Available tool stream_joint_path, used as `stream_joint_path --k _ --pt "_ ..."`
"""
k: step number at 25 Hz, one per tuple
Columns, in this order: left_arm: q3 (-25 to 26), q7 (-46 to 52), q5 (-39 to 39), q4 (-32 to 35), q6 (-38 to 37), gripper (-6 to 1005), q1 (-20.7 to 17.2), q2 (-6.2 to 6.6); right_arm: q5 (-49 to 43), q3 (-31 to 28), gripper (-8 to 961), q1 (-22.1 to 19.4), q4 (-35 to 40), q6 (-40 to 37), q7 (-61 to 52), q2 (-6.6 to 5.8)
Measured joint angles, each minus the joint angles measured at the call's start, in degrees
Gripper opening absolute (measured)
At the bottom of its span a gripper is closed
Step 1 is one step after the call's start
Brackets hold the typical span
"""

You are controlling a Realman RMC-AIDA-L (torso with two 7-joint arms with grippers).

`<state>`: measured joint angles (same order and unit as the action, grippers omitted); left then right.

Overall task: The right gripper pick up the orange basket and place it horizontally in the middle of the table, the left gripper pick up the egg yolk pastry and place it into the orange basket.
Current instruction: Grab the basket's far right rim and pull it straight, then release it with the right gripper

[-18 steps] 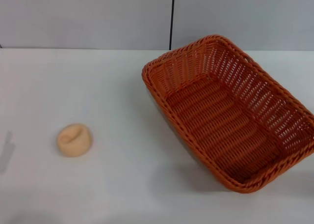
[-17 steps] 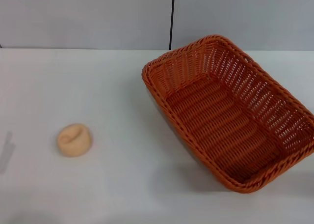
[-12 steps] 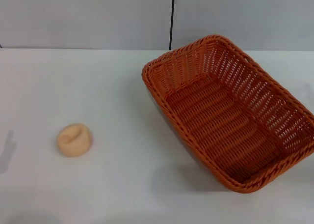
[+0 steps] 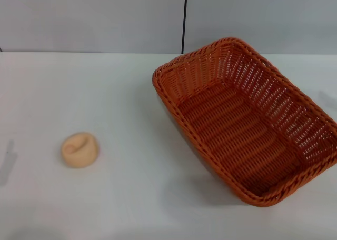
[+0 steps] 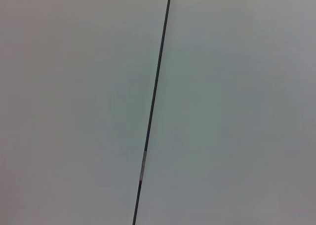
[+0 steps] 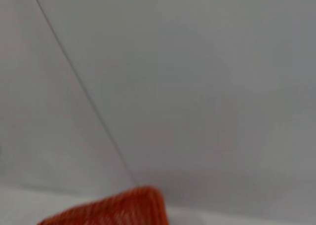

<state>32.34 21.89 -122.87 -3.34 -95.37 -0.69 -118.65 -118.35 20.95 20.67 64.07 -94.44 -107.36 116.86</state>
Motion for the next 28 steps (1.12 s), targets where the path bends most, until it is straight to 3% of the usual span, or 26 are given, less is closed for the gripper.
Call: stream_joint_path --k 6,10,17,28 --pt "0.0 0.0 0.0 -0.5 -0.4 854 -0.2 0.09 -16.2 0.9 766 10.3 2.9 -10.7 -14.2 -5.03" --pt "0.0 0.0 0.0 -0.5 -0.6 854 -0.3 0.09 -24.1 4.4 756 15.8 -2.1 -11.7 -18.7 -6.49" --pt "0.0 0.0 0.0 -0.5 -1.7 854 -1.4 0.06 -25.6 14.5 738 17.7 -8.9 -3.3 -22.5 -5.64" --pt "0.0 0.0 0.1 -0.5 -3.6 855 -2.0 0.09 -25.4 16.5 711 20.1 -18.9 6.7 -19.6 -4.25"
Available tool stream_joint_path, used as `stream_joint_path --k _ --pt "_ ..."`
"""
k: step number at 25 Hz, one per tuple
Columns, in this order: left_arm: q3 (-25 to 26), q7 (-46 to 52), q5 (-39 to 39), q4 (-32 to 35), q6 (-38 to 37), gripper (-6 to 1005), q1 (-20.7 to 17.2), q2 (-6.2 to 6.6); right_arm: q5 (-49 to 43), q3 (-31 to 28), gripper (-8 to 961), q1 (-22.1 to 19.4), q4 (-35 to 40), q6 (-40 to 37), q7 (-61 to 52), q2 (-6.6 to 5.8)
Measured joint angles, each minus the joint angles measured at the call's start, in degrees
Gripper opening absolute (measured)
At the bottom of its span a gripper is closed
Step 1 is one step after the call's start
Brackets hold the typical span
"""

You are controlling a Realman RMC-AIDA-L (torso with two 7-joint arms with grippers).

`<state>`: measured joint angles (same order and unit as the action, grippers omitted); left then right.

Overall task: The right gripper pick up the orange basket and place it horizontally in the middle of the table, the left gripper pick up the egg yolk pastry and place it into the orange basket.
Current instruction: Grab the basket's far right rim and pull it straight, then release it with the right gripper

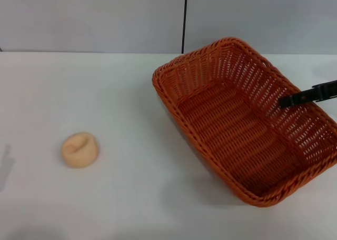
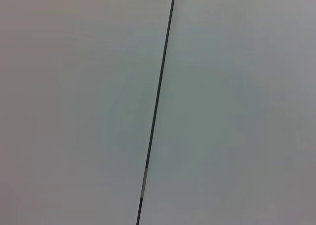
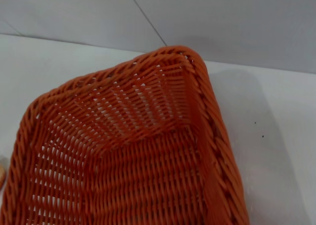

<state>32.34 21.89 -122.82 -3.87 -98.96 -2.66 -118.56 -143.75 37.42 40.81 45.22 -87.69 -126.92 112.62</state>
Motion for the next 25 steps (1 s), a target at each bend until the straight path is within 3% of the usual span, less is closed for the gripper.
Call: stream_joint_path --k 13,15,25 --pt "-0.1 0.0 0.0 0.0 -0.8 855 -0.5 0.06 -0.4 2.1 679 0.6 -0.1 1.9 0.1 0.86" --pt "-0.1 0.0 0.0 0.0 -0.8 855 -0.5 0.04 -0.5 2.1 470 0.6 -0.1 2.0 0.1 0.86" --pt "0.0 0.2 0.0 0.0 -1.8 855 -0.8 0.02 -0.2 2.2 249 0.4 1.8 0.8 5.7 0.96"
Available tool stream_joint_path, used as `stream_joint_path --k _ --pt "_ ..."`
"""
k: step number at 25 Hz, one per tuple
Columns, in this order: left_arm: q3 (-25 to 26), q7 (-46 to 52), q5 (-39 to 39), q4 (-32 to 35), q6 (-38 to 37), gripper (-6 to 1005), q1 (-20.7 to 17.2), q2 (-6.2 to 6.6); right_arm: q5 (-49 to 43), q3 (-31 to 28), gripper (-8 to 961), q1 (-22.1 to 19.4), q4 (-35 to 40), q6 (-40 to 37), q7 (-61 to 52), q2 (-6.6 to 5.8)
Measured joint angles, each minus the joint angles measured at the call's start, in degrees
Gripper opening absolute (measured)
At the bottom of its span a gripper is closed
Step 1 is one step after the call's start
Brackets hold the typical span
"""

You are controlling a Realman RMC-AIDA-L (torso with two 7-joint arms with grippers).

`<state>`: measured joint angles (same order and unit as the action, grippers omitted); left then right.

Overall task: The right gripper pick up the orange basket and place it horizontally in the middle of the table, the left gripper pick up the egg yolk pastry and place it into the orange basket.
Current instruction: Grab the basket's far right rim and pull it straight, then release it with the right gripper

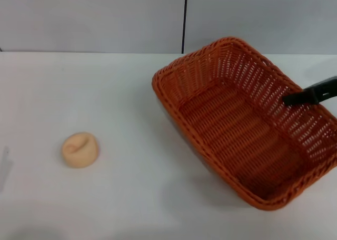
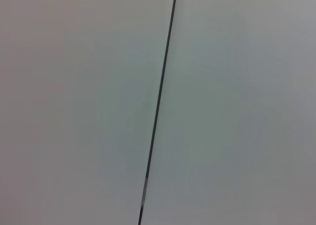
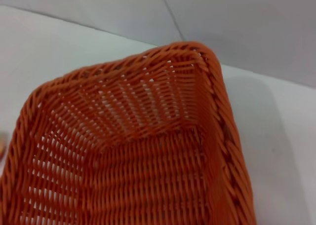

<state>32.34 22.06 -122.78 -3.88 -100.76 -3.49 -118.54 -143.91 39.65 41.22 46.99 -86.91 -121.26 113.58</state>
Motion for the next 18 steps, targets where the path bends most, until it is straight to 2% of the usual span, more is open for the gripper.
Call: stream_joint_path --k 5,9,14,18 --pt "0.0 0.3 0.2 0.1 -1.1 854 -0.9 0.13 1.7 0.1 180 -0.5 6.3 -4.1 7.6 1.2" --pt "0.0 0.4 0.3 0.3 -1.6 854 -1.4 0.15 5.8 0.1 156 -0.5 9.0 -8.6 16.4 1.43" --pt "0.0 0.4 0.4 0.3 -2.6 854 -2.5 0.15 9.3 0.1 155 0.4 9.4 -13.2 28.0 1.11" --pt "0.0 0.4 0.4 0.2 -3.4 854 -3.0 0.15 9.4 2.5 155 2.2 7.1 -15.1 32.9 -0.02"
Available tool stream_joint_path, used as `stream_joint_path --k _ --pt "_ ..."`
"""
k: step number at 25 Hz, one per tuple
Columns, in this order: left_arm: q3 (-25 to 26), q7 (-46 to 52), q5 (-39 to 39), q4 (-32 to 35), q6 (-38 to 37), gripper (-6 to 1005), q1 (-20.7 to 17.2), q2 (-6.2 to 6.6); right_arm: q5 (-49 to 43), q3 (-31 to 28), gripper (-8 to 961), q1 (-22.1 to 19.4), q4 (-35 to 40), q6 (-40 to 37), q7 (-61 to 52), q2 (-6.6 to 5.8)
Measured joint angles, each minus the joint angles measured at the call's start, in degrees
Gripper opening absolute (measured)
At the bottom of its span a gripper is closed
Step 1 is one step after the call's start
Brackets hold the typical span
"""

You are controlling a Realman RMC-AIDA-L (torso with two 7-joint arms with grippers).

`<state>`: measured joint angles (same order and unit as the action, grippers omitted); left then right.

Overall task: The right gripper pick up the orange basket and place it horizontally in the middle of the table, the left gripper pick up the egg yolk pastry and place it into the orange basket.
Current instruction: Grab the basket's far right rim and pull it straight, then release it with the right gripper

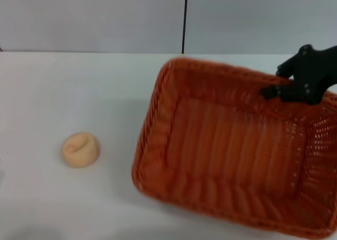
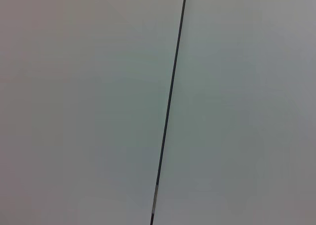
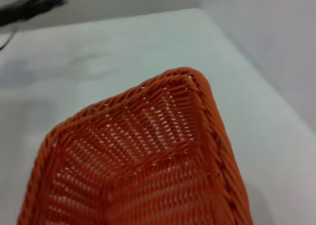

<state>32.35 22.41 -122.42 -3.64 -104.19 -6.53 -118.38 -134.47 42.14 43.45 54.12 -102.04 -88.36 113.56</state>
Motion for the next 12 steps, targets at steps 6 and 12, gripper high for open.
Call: stream_joint_path --k 6,12 --pt "0.0 0.0 0.0 -0.1 -1.0 854 -0.7 -0.03 0.1 4.7 156 0.8 -0.8 -1.1 7.3 -0.39" --pt "-0.3 0.0 0.0 -0.1 -2.5 848 -1.5 -0.1 0.3 4.7 156 1.5 -1.2 0.4 13.4 0.19"
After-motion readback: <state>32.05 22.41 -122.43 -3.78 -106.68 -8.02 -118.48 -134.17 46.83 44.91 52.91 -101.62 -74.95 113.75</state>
